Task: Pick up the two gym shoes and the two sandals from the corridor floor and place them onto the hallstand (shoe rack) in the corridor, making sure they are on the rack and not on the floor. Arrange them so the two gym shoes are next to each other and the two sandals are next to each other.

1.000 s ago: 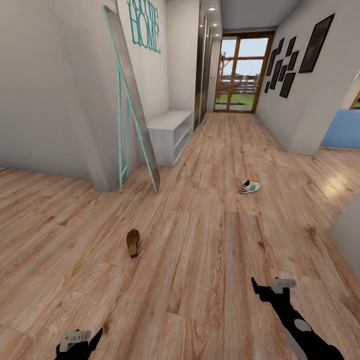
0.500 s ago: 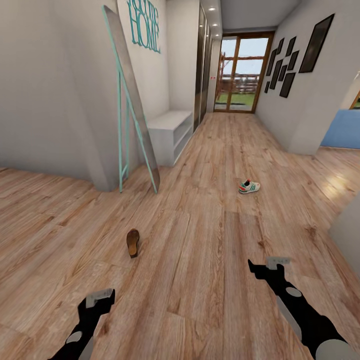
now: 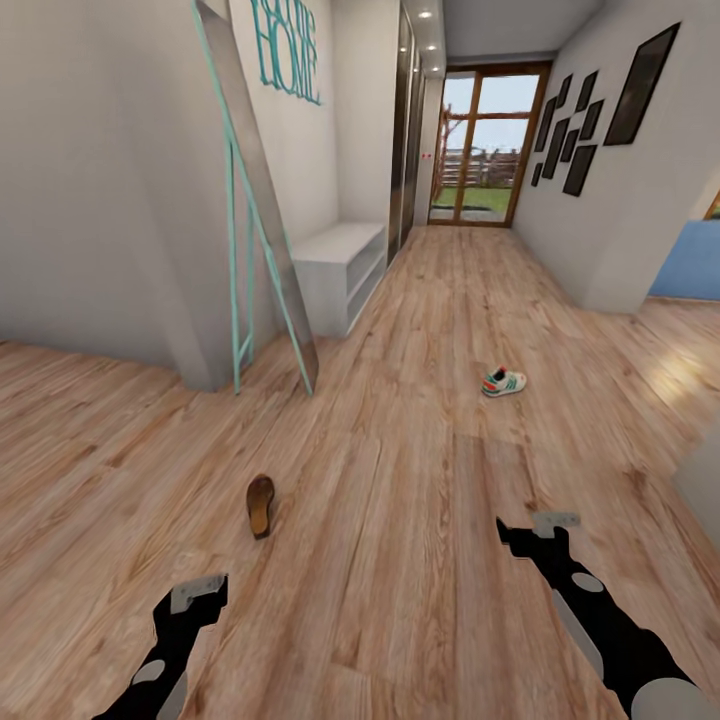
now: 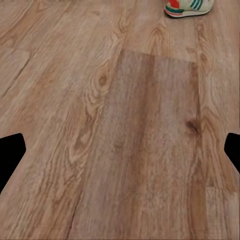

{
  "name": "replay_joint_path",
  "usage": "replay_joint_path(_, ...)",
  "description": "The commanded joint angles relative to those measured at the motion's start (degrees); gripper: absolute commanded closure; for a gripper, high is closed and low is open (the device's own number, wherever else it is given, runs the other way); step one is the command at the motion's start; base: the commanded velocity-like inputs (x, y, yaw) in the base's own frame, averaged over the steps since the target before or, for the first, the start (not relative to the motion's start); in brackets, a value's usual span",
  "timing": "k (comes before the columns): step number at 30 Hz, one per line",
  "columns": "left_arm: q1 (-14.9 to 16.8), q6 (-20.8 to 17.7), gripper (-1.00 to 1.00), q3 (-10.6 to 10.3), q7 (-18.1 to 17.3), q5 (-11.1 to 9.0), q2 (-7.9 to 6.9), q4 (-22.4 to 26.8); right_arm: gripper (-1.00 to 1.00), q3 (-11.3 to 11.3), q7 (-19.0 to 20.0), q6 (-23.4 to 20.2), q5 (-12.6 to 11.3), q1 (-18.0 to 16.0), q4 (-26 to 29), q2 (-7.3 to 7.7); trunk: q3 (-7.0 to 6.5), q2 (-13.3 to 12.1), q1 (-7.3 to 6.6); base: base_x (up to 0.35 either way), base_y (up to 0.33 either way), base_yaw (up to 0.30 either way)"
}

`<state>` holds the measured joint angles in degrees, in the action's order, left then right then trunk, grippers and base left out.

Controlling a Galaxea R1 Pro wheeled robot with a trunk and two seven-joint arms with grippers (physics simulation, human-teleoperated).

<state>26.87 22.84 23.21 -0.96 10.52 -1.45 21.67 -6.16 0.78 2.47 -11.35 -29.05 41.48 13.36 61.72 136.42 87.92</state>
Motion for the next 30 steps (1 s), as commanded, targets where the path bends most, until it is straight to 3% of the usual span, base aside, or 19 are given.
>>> replay_joint_path(1, 0.07, 0.29, -1.0, 0.48, -0.1, 0.62, 0.11, -0.05, -1.0, -0.21, 0.04, 0.25, -0.6, -0.04, -0.04, 0.07, 0.05, 0.02, 0.02, 0.335, -0.027, 0.0)
replay_joint_path(30, 0.2, 0.75, -1.0, 0.52, -0.08, 0.55, 0.2, 0.12, -1.0, -0.35, 0.01, 0.25, -0.51, -0.01, 1.45, 0.08, 0.05, 0.02, 0.02, 0.339, -0.03, 0.0)
